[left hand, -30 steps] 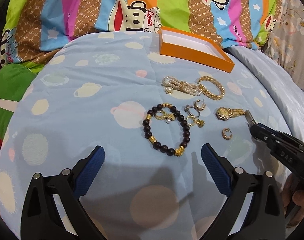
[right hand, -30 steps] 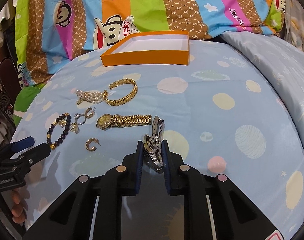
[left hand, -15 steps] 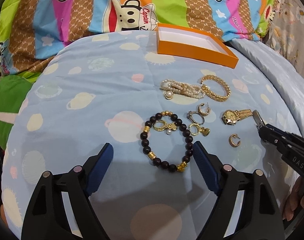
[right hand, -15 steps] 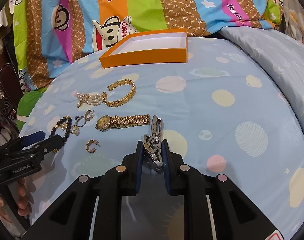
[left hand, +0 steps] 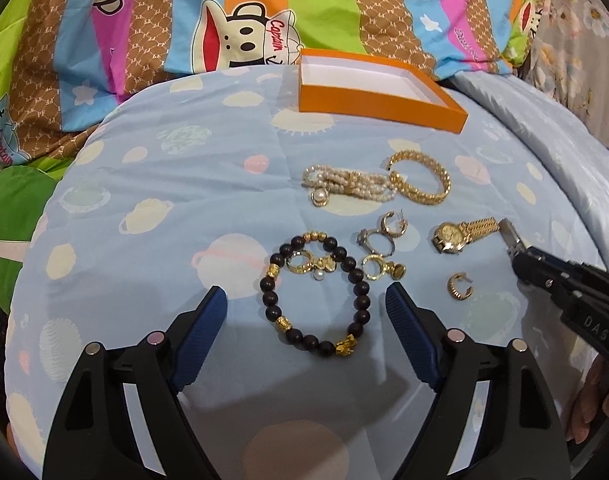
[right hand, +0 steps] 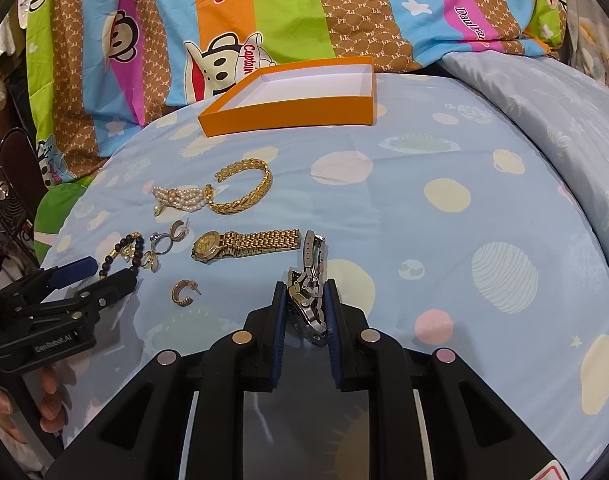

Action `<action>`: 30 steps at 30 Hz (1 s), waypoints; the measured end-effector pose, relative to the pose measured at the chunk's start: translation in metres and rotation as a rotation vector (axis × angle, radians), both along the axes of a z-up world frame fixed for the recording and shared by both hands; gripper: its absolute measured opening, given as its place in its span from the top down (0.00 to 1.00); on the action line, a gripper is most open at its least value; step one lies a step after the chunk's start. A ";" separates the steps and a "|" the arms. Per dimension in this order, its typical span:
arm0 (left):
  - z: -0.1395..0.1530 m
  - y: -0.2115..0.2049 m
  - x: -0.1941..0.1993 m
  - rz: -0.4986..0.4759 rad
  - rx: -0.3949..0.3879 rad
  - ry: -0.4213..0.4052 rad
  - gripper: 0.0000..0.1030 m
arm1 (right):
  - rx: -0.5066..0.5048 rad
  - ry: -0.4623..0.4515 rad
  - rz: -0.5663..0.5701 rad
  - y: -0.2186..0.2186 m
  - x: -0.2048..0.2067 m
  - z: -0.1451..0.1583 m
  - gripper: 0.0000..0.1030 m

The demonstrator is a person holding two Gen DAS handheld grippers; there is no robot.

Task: Organize jewelry
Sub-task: 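Grasp the pearl bracelet with the left tool while the right tool holds the silver watch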

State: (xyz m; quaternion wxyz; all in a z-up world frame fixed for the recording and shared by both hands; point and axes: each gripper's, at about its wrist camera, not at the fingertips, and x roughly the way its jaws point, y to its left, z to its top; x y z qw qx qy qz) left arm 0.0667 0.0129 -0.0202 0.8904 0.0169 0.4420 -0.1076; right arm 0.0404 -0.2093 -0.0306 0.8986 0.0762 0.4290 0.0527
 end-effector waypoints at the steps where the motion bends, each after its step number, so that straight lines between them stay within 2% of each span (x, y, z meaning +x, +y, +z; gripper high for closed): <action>1: 0.004 0.001 0.001 -0.001 -0.012 -0.012 0.23 | 0.000 0.000 0.000 0.000 0.000 0.000 0.83; 7: 0.021 -0.007 0.035 -0.016 -0.010 -0.048 0.23 | 0.002 0.000 0.000 0.000 0.000 0.000 0.83; 10: 0.016 -0.021 0.058 -0.053 -0.002 -0.018 0.23 | 0.003 0.000 0.000 0.000 0.000 0.000 0.83; 15: 0.008 -0.041 0.076 -0.074 0.023 -0.014 0.23 | 0.005 0.001 0.000 0.000 0.000 0.000 0.83; 17: 0.002 -0.045 0.081 -0.073 0.026 0.008 0.31 | 0.006 0.001 0.000 -0.001 0.001 -0.001 0.83; 18: -0.001 -0.045 0.083 -0.078 0.026 0.020 0.41 | 0.005 0.001 -0.001 -0.001 0.001 0.000 0.83; 20: -0.004 -0.044 0.081 -0.077 0.020 0.008 0.42 | 0.004 0.001 -0.001 -0.001 0.001 0.000 0.83; 22: -0.005 -0.043 0.077 -0.079 0.022 -0.004 0.47 | 0.004 0.001 -0.001 -0.001 0.001 0.000 0.83; 23: -0.004 -0.043 0.076 -0.080 0.021 -0.010 0.54 | 0.003 0.001 -0.001 -0.001 0.001 0.000 0.83; 30: 0.001 -0.040 0.065 -0.106 -0.002 -0.028 0.67 | -0.003 -0.001 0.000 0.000 0.000 0.000 0.83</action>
